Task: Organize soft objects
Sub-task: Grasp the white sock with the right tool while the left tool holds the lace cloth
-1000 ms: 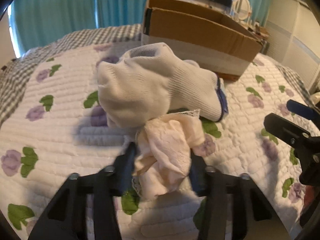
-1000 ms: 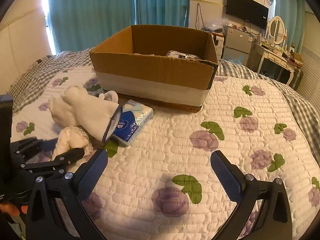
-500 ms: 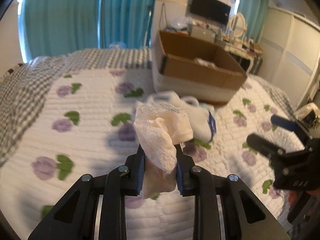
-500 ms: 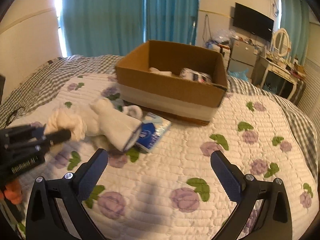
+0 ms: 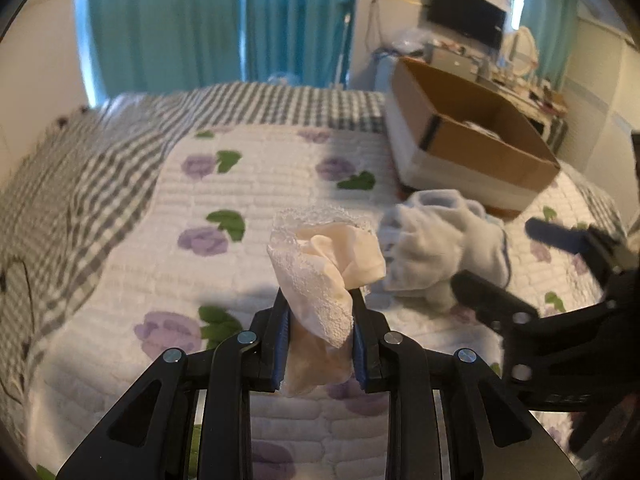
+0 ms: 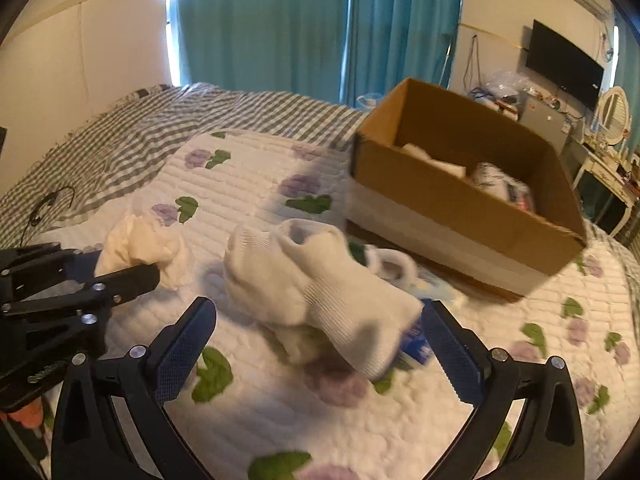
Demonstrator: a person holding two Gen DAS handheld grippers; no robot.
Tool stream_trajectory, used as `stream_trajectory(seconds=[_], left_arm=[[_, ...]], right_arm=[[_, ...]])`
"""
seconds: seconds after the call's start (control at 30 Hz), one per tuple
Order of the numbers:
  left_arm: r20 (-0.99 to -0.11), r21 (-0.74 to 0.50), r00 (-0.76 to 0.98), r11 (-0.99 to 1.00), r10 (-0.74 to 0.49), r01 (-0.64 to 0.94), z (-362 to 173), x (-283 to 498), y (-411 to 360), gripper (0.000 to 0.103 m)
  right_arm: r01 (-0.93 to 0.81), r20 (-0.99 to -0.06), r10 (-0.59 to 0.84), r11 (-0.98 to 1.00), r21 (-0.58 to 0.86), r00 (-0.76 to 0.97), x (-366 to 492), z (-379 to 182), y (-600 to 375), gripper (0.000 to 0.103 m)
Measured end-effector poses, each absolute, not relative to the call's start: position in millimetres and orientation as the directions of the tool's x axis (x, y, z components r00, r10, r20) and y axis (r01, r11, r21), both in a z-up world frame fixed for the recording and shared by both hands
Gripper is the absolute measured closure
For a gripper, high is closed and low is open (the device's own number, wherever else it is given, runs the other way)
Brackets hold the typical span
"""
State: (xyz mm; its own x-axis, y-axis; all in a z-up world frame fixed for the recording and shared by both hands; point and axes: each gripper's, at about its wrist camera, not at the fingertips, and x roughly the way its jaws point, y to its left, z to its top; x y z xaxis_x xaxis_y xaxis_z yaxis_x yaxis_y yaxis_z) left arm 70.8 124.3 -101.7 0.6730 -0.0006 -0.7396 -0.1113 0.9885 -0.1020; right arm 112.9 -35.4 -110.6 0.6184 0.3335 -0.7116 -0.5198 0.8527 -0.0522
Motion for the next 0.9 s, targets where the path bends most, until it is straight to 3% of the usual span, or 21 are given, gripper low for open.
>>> stream_trajectory(seconds=[0.27,0.37,0.53,0.63,0.73,0.9], left_arm=[[-0.729,-0.174,0.684,0.972,-0.02,-0.158,-101.4,71.3,141.5,0.078],[-0.73,-0.17,0.683,0.973,-0.018,-0.156,-101.7,71.8,140.7,0.078],[-0.726,-0.158,0.688,0.976,-0.014,-0.147,-101.4,70.6,136.3,0.078],[-0.726,-0.153,0.688,0.978,-0.016,-0.138,-102.1,70.3,132.4,0.078],[-0.722,-0.13,0.692,0.982,0.0,-0.136,-99.7,67.3,127.2,0.078],[-0.697,-0.078,0.716,0.991,0.022,-0.106,-87.0,61.4,110.1,0.078]], right_arm=[[-0.532,-0.748,0.321,0.845,-0.049,0.58,133.3,-140.3,-8.1,0.0],[-0.511,-0.749,0.281,0.855,-0.089,0.6,136.0,-145.9,-7.0,0.014],[-0.483,-0.746,0.309,0.876,-0.019,0.589,138.1,-142.7,-21.9,0.038],[-0.483,-0.738,0.327,0.876,0.001,0.591,134.6,-138.0,-26.1,0.059],[-0.488,-0.727,0.342,0.873,0.01,0.596,127.3,-131.4,-27.8,0.068],[-0.494,-0.694,0.387,0.868,0.051,0.607,108.3,-106.2,-40.5,0.072]])
